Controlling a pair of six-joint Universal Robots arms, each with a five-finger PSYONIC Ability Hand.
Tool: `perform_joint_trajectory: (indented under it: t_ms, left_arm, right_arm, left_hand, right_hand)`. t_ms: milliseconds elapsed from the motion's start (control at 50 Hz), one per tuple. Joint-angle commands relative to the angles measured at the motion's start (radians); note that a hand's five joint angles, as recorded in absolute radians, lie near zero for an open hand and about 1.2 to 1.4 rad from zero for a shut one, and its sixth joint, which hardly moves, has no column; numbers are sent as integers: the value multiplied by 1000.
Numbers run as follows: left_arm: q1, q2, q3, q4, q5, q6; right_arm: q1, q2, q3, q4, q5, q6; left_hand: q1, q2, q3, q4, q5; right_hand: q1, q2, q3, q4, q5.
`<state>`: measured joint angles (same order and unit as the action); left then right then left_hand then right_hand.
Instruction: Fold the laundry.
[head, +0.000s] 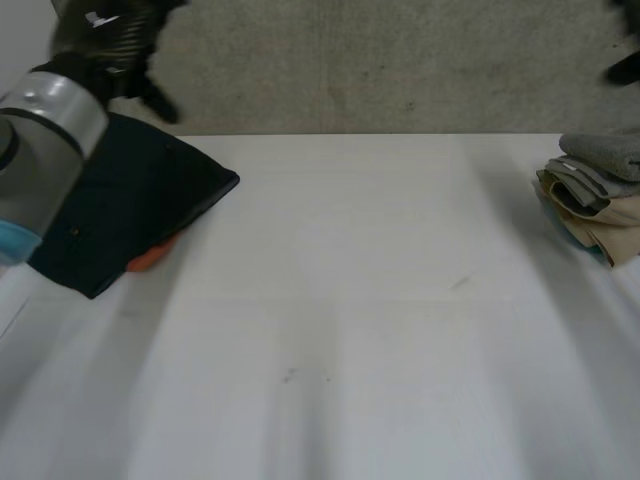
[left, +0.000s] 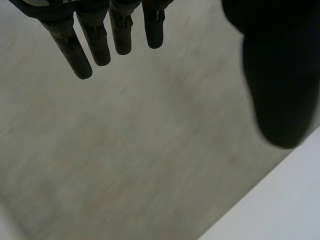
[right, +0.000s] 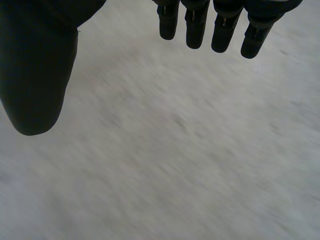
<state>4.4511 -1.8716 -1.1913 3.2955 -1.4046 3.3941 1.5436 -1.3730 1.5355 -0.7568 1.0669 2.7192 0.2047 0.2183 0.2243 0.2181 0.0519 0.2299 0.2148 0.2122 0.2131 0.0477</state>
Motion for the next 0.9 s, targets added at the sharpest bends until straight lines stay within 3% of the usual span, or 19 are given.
perform_joint_trajectory:
  t_ms: [20, 100, 240, 300, 400, 460, 540, 600, 720, 840, 860, 900]
  left_arm:
    - [221, -330, 113, 7, 88, 259]
    - [272, -505, 208, 9, 176, 356]
    - [310, -731, 370, 55, 205, 372]
    - [316, -799, 435, 68, 205, 378]
    - [310, -804, 428, 137, 202, 376]
    - [286, -753, 371, 183, 191, 376]
    - [229, -580, 217, 282, 138, 349]
    - [168, -460, 122, 326, 89, 268]
    - [-39, -215, -10, 221, 38, 1]
    - [-240, -199, -33, 145, -10, -168]
    - [-310, -231, -24, 145, -45, -188]
    - [-375, -271, -1, 145, -91, -194]
  right_arm:
    - [125, -6, 247, 28, -59, -36]
    - [131, 9, 307, 65, -58, -79]
    - [122, 17, 362, 120, -42, -121]
    - [119, 18, 382, 148, -39, -124]
    - [81, 17, 408, 166, -39, -125]
    - [56, 15, 417, 166, -38, -125]
    - [49, 2, 417, 168, -35, -122]
    - [41, -11, 417, 169, -27, -122]
    - [33, -51, 396, 226, 64, -113]
    - [35, -69, 376, 295, 120, -102]
    - [35, -67, 371, 312, 128, -101]
    - [35, -69, 368, 326, 133, -102]
  left_hand:
    - [76, 63, 57, 63, 55]
    - [79, 66, 60, 66, 58]
    - [141, 127, 121, 127, 119]
    - [331, 317, 311, 318, 309]
    - [1190, 1176, 1170, 1177, 1168]
    - [1192, 1178, 1172, 1178, 1170]
    - [1192, 1178, 1172, 1178, 1170]
    - [1192, 1178, 1172, 1178, 1170]
    - [1192, 1178, 1172, 1178, 1170]
    - [1192, 1178, 1172, 1178, 1170]
    - [1192, 1178, 1172, 1178, 1170]
    - [1192, 1178, 1172, 1178, 1170]
  right_hand:
    - [-55, -40, -38, -39, -48]
    - [-55, -40, -38, -39, -48]
    - [-55, -40, -38, -39, -48]
    - [-55, -40, -38, -39, -48]
    - [-55, -40, -38, -39, -48]
    - [-55, -40, -38, -39, -48]
    - [-55, -40, -38, -39, -48]
    - [-55, -40, -38, -39, -48]
    - [-55, -40, -38, -39, -48]
    - [-55, -40, -38, -39, -48]
    - [-55, -40, -38, -39, -48]
    - [-55, -40, -38, -39, -48]
